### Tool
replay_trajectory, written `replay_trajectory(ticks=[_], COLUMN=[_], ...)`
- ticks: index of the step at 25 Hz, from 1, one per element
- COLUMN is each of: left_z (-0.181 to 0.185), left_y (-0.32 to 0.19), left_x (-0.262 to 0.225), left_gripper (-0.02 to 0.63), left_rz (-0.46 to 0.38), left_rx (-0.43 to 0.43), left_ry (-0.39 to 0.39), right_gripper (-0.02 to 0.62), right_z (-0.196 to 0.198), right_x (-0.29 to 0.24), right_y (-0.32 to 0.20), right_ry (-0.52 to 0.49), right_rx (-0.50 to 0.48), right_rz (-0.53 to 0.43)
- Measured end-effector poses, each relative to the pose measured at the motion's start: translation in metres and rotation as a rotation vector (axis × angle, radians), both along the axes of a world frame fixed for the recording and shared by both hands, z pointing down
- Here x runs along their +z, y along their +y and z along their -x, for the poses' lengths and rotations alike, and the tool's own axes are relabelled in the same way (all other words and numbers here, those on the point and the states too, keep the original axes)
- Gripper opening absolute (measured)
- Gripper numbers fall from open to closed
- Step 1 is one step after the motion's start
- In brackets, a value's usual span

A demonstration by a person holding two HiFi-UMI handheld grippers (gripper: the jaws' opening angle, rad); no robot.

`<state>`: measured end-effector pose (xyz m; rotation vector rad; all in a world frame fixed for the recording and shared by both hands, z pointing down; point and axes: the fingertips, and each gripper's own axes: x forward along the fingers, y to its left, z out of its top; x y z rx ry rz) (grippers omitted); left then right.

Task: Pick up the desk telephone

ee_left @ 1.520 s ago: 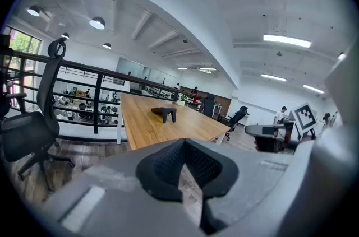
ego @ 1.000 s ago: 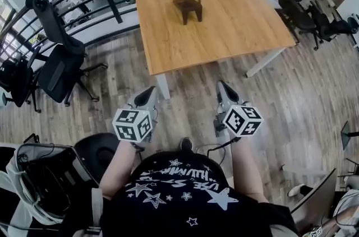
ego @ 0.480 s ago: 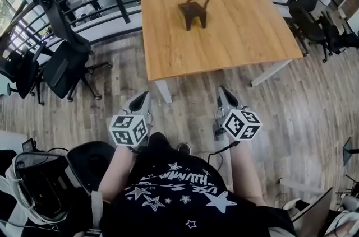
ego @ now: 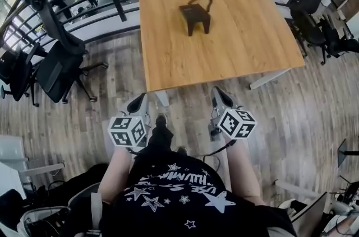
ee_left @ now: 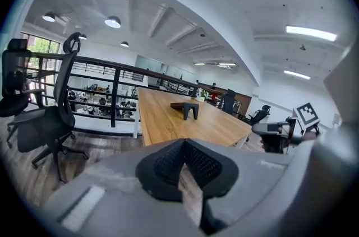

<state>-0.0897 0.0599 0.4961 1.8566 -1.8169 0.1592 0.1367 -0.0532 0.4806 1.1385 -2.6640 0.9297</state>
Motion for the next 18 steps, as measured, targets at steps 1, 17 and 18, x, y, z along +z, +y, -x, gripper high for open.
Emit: replay_trajectory(ticks=[1, 17, 18], left_z=[0.006, 0.081, 0.086], left_y=[-0.008, -0.146, -0.153], left_x=[0.002, 0.003, 0.003], left_gripper=[0.002, 0.002, 0.002], left_rz=[0.002, -0.024, -0.025], left_rx=[0.003, 0.153, 0.16], left_ry=[0.003, 0.036, 0.035], right_gripper=[0.003, 0.003, 0.003], right_z=[0.005, 0.083, 0.086], right_x=[0.0, -0.01, -0.009], right_y=[-0.008, -0.124, -0.128], right_ry=[0.009, -0.017, -0.018], right_rx=[0.006, 0.131, 0.137], right_rz=[0.002, 0.032, 0.037])
